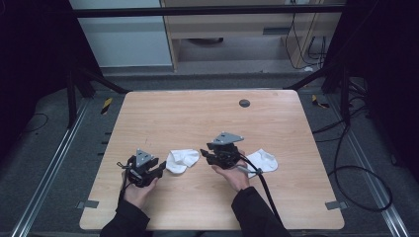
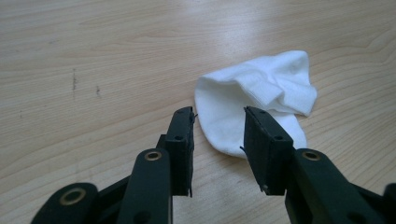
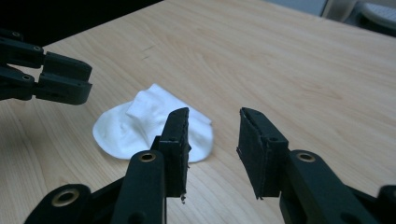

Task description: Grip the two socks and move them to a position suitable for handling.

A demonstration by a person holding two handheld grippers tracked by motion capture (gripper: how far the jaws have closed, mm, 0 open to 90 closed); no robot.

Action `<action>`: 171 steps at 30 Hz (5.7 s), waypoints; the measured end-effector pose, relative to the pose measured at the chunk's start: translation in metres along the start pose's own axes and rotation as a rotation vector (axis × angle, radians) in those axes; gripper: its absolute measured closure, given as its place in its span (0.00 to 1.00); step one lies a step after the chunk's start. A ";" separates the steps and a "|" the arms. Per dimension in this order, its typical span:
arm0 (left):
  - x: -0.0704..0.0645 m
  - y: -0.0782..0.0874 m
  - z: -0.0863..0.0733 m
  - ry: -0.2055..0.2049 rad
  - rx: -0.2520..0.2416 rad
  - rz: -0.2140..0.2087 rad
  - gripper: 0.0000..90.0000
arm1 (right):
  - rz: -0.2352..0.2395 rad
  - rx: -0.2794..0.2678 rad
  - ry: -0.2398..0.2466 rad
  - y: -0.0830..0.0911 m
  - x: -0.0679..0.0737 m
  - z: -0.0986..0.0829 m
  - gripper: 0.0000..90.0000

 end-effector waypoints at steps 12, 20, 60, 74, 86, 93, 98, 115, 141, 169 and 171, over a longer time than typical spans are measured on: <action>-0.010 -0.008 -0.003 -0.034 0.033 -0.013 0.70 | 0.001 0.104 0.023 -0.045 0.016 -0.022 0.76; -0.011 -0.010 -0.005 -0.040 0.044 -0.016 0.70 | 0.008 0.152 0.036 -0.062 0.022 -0.034 0.76; -0.016 -0.015 -0.004 -0.020 0.015 -0.024 0.56 | 0.042 0.132 -0.031 -0.051 0.034 -0.036 0.94; -0.018 -0.024 -0.014 -0.067 0.102 -0.021 0.71 | 0.037 0.122 -0.035 -0.048 0.033 -0.034 0.94; -0.016 -0.022 -0.014 -0.085 0.139 -0.022 0.98 | 0.039 0.072 -0.107 -0.038 0.025 -0.027 0.94; -0.010 -0.017 -0.011 -0.109 0.121 -0.007 0.99 | 0.000 0.045 -0.208 -0.035 0.012 -0.023 0.94; -0.008 -0.016 -0.010 -0.125 0.120 -0.009 0.99 | -0.042 0.021 -0.254 -0.033 0.002 -0.019 0.94; 0.002 -0.019 -0.013 -0.137 0.126 0.006 0.98 | -0.183 0.001 -0.203 -0.046 -0.015 -0.015 0.87; 0.004 0.001 0.012 -0.048 -0.043 0.061 0.62 | -0.142 -0.060 -0.168 0.006 -0.023 0.006 0.66; -0.136 -0.044 0.082 -0.158 -0.100 -0.186 0.65 | -0.294 -0.049 -0.185 0.128 -0.148 -0.051 0.64; -0.144 -0.049 0.082 -0.163 -0.093 -0.196 0.65 | -0.290 -0.044 -0.191 0.130 -0.152 -0.055 0.64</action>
Point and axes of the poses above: each handheld gripper's, and its own axes: y roughly backward along the jaws, z roughly out of its top, x roughly to its left, the point moved 7 cm from there along -y, roughly forward along the jaws, and after that the axes turned 14 degrees about -y, right-handed, at the moved point
